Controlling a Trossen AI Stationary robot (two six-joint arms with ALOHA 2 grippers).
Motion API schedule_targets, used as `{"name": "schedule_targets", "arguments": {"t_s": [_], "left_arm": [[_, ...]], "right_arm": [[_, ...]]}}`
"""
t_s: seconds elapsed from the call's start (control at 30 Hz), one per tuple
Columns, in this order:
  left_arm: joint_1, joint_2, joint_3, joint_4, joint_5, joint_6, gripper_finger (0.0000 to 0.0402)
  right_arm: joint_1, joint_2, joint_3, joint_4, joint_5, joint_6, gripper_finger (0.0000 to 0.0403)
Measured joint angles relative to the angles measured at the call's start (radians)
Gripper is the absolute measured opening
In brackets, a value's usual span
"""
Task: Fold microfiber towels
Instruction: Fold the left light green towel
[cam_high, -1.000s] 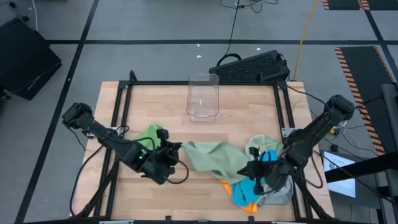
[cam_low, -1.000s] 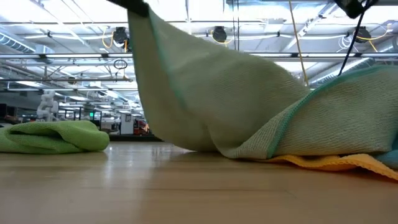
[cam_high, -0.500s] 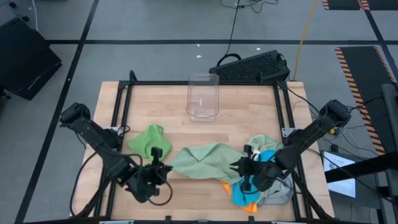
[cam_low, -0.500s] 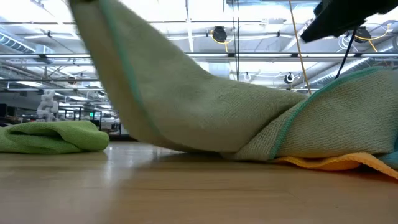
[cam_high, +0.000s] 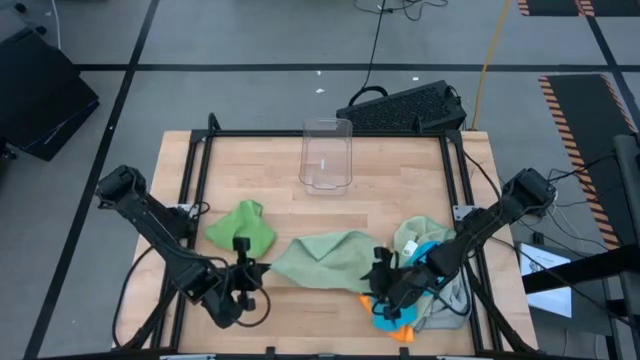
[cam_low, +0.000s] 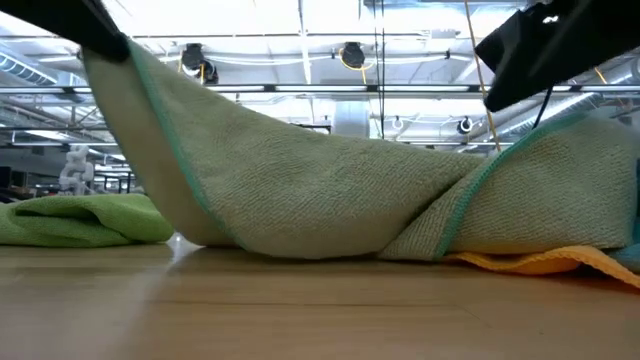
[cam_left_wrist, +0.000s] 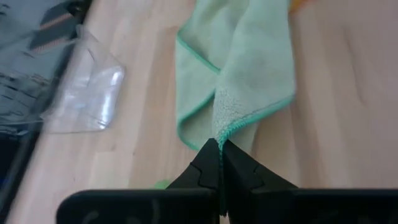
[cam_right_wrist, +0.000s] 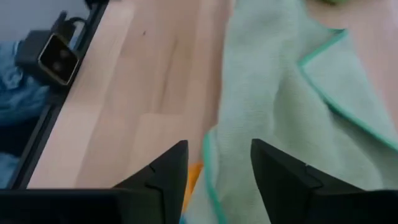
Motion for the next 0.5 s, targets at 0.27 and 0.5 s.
{"name": "schedule_targets", "arguments": {"t_s": [0.27,0.5], "left_arm": [[0.024,-0.055,0.000,0.010,-0.117,0.081,0.0005],[0.025,-0.143,0.000,0.082,-0.271,0.221,0.0004]], "right_arm": [[0.010,0.000,-0.001,-0.071,0.006,-0.011,0.0173],[0.005,0.000,-0.052,-0.050,0.018,-0.014,0.0122]]}}
